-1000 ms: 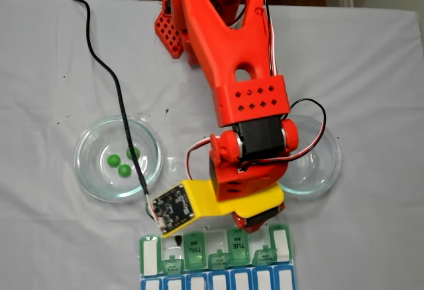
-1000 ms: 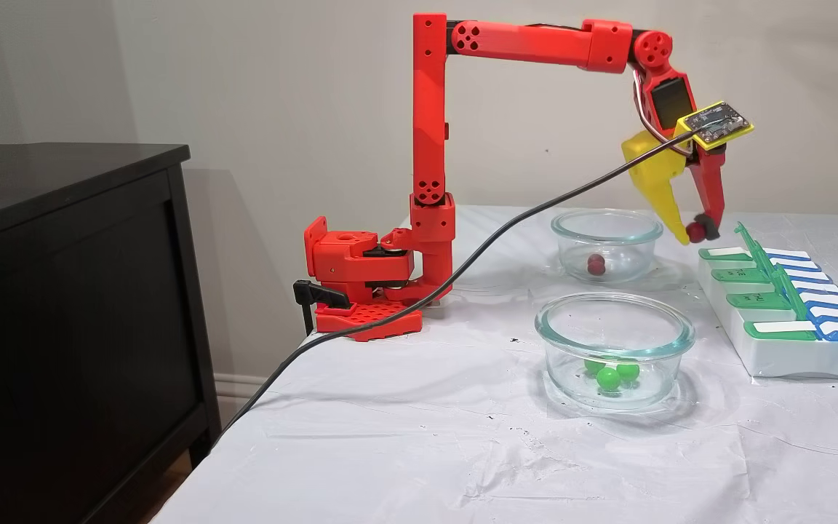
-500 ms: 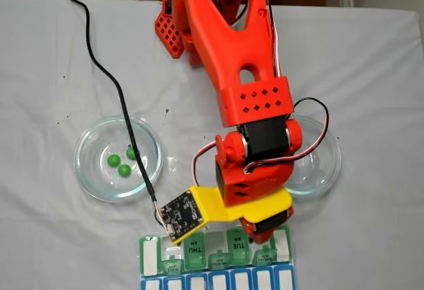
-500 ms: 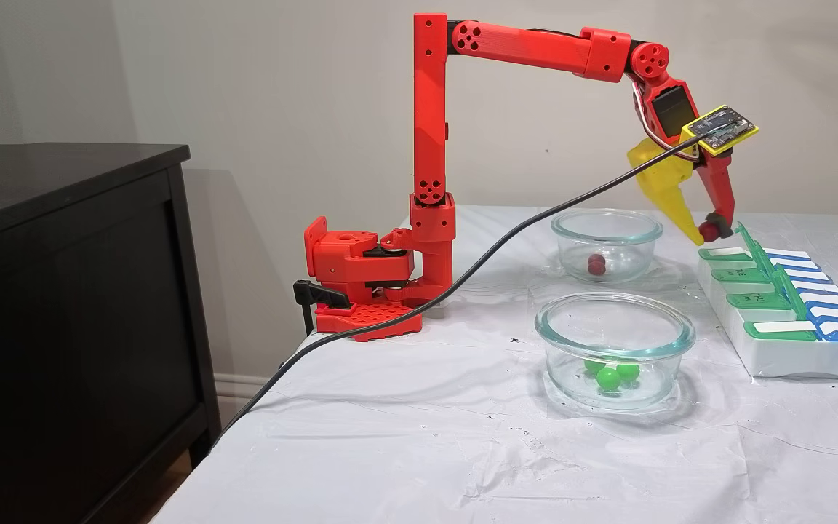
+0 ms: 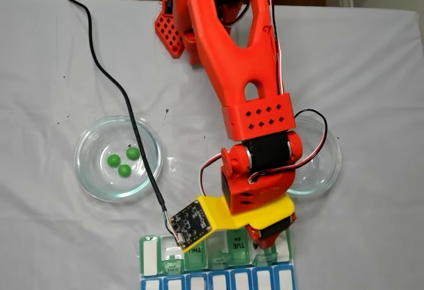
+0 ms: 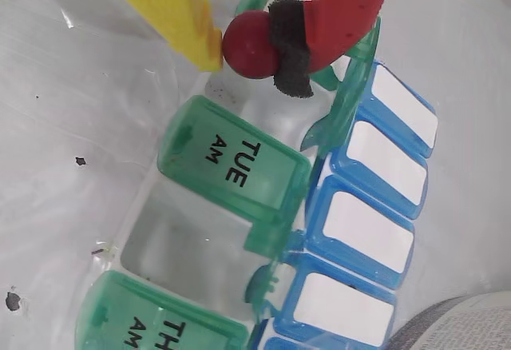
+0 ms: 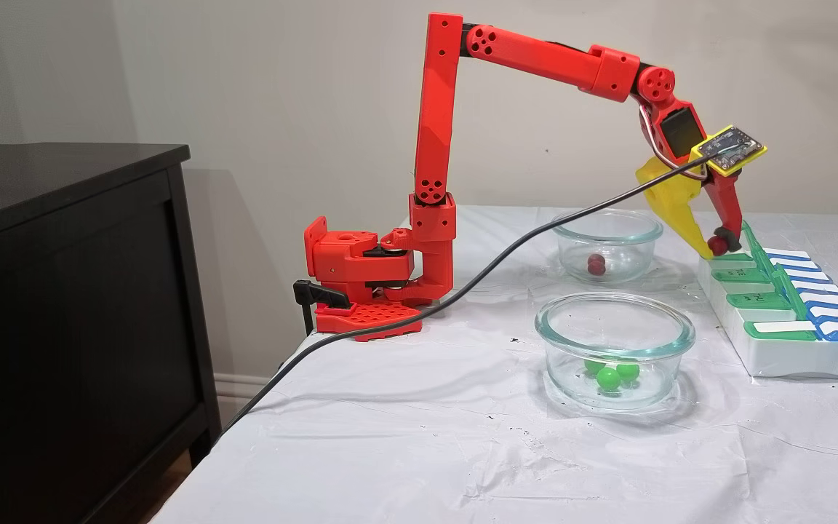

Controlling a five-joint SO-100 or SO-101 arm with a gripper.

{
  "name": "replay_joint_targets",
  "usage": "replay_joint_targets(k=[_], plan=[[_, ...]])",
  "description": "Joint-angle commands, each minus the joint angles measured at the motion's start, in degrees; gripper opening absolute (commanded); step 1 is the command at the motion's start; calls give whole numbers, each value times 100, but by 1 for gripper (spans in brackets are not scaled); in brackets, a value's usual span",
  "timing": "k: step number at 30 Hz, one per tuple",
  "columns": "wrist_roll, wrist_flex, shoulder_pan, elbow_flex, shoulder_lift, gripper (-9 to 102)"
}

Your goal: Sort medicines into box.

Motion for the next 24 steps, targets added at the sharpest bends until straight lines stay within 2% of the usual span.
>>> replay_joint_targets(k=[1,4,5,9,15,19,24], plan=[[-369,-369,-132,-62,105,0],[-545,-563,-141,70,62,4],[-571,-563,-149,70,53,10],[-694,-290,-220,70,53,22],[-782,-176,-281,246,334,26],[-835,9,-264,141,466,20],[-914,545,-26,-369,879,1]])
